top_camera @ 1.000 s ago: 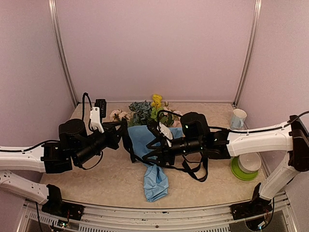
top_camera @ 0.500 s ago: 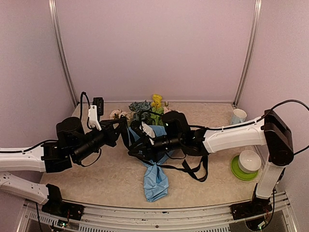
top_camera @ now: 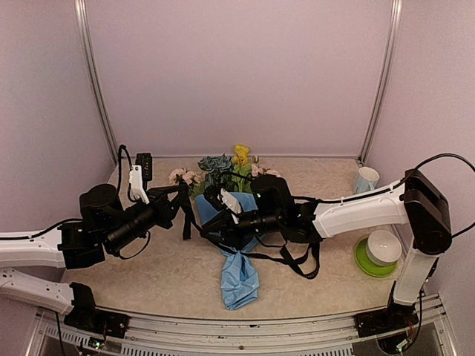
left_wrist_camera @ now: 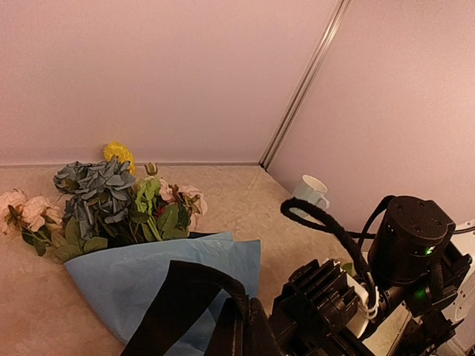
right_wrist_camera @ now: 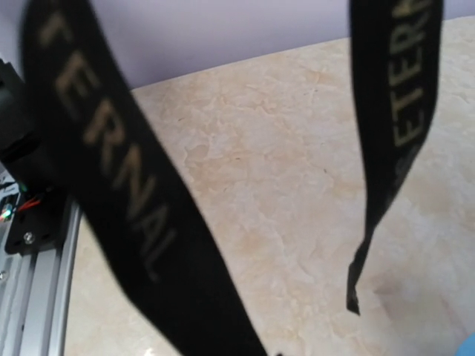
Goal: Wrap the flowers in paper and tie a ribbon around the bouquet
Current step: Pass from the left arm to the right, then pass from the right arm to the left, then pick up the right side of the half-tied ribbon from the center of the board, then place the right side of the half-tied ribbon at the center of the board, then pass from the left arm to the right
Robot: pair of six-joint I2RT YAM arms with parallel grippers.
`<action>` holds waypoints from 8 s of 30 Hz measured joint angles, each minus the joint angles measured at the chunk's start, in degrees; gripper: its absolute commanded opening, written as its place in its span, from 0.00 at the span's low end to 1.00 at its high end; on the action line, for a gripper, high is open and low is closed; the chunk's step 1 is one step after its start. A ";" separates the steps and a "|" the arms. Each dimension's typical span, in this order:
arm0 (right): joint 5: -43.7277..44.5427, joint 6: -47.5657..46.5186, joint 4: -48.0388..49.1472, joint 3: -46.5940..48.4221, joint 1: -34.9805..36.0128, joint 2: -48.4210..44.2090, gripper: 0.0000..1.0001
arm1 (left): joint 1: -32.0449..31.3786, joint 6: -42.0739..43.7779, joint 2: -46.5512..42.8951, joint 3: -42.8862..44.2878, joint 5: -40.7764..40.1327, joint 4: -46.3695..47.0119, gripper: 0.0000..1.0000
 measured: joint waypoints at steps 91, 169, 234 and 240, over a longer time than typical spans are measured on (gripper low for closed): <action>-4.02 0.15 0.46 -8.92 -3.13 -5.73 0.00 | 10.54 25.62 38.73 -9.77 48.65 41.44 0.00; 11.61 14.05 -42.10 61.66 -1.22 22.27 0.00 | -6.95 28.41 35.85 -11.15 21.40 35.19 0.00; -10.75 -4.92 -11.52 -9.86 -2.40 -8.17 0.00 | -3.28 19.71 32.41 -6.93 31.32 21.11 0.69; -8.68 -3.02 -9.94 -9.75 -3.69 -8.90 0.00 | -2.54 13.51 22.75 0.52 31.19 1.31 0.64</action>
